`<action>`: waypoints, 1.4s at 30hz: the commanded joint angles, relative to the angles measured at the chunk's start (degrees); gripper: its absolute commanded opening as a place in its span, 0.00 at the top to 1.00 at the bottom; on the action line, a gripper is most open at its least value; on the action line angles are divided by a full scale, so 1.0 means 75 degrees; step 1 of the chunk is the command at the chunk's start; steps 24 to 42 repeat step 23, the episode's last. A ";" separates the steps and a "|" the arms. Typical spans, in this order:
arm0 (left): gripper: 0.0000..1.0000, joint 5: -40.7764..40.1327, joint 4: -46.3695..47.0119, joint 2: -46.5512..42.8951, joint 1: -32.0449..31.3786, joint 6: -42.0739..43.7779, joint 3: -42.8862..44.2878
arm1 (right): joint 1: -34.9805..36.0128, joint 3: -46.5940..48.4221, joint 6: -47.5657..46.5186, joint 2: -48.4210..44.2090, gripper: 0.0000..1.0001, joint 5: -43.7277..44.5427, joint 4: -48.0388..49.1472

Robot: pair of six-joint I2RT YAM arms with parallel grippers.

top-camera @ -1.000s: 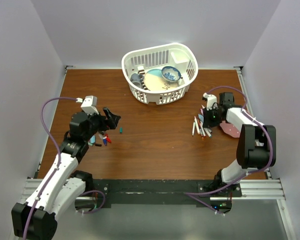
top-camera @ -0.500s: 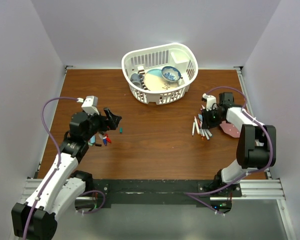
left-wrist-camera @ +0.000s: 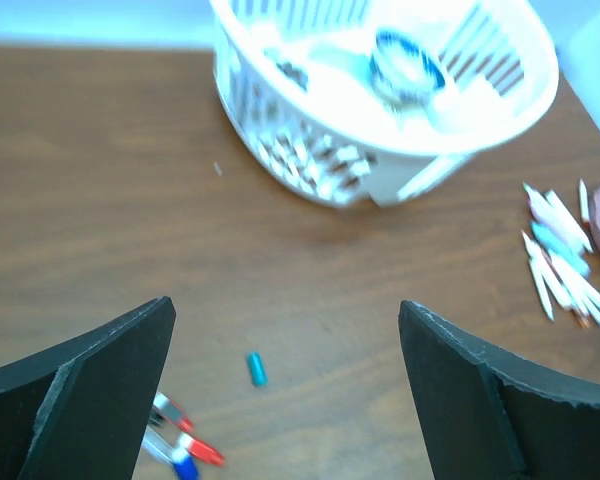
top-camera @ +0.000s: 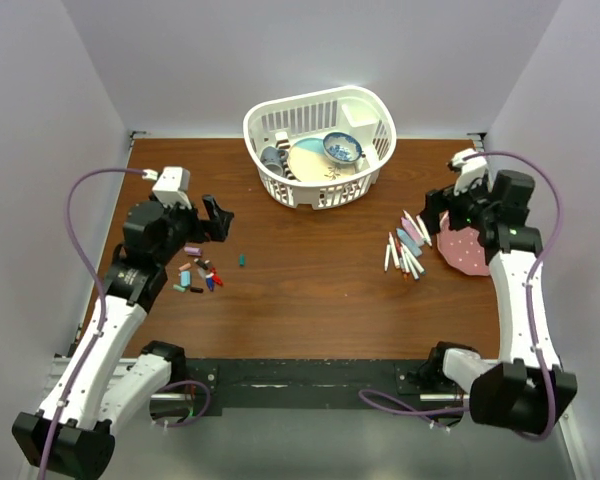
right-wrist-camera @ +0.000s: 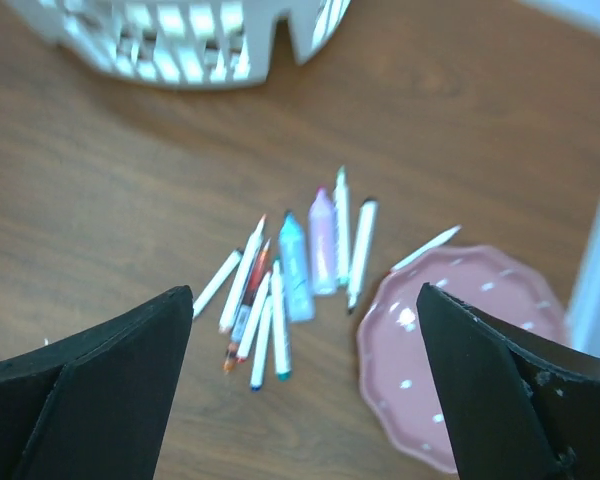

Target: Open the pen caps

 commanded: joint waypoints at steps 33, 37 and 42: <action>0.00 -0.1189 -0.0622 -0.0695 0.0021 0.1226 0.1209 | -0.0545 0.2265 0.2829 -0.0792 0.01 0.2661 -0.0225; 0.00 -0.1189 -0.0622 -0.0695 0.0021 0.1226 0.1209 | -0.0545 0.2265 0.2829 -0.0792 0.01 0.2661 -0.0225; 0.00 -0.1189 -0.0622 -0.0695 0.0021 0.1226 0.1209 | -0.0545 0.2265 0.2829 -0.0792 0.01 0.2661 -0.0225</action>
